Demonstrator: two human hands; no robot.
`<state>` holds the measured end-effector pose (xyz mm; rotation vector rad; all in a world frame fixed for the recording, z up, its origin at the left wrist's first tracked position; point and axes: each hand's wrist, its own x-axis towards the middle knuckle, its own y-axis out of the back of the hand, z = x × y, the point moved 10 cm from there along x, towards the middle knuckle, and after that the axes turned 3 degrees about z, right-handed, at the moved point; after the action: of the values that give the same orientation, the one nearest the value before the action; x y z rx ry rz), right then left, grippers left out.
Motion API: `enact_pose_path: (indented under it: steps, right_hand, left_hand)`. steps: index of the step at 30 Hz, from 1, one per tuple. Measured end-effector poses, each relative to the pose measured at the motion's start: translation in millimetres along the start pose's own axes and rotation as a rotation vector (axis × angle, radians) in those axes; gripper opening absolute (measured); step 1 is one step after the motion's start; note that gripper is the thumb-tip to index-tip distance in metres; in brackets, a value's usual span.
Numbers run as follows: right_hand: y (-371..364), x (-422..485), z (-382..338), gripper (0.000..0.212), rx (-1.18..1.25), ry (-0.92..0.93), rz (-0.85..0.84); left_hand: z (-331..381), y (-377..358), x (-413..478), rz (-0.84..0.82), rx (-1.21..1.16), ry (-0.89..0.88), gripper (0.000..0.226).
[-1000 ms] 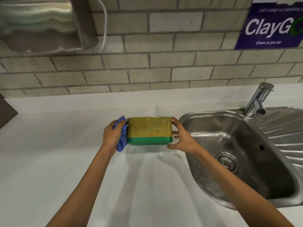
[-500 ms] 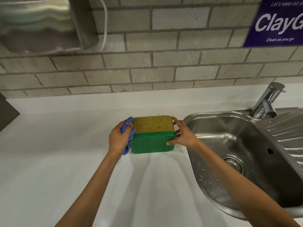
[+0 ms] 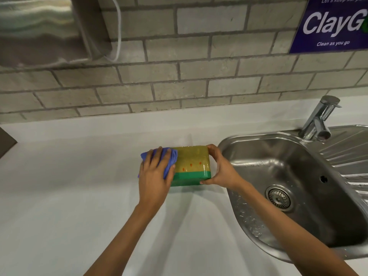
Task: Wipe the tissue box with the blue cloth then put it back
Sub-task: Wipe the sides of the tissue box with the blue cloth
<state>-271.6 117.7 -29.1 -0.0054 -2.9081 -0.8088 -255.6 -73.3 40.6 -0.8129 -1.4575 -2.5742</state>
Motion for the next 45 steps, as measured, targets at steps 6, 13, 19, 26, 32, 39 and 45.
enact_pose_path:
  steps: [6,13,19,26,32,39,45]
  right_hand:
    - [-2,-6,-7,0.095,0.037,0.023,0.051]
    - [1,-14,-4,0.095,0.041,0.054,0.087]
    - [-9,-20,-1,0.097,0.062,0.046,0.135]
    - [-10,-22,0,0.1,0.053,0.041,0.178]
    - [-10,-25,-1,0.101,0.055,0.038,0.179]
    - [-10,-24,-3,0.097,0.023,0.044,0.161]
    - [-7,-25,-4,0.094,0.044,0.054,0.169]
  left_hand:
    - [-8,-16,1,-0.027,-0.02,0.117,0.044]
    - [5,-9,-27,-0.024,0.097,-0.097,0.05]
    - [-14,-11,-3,0.023,-0.093,0.162,0.041]
    - [29,-21,-13,0.004,-0.291,0.107,0.038]
    - [76,-33,-27,-0.016,0.126,-0.189,0.04]
    - [35,-19,-19,0.065,0.123,-0.064,0.042]
    - [78,-38,-24,0.0,0.192,-0.268,0.039]
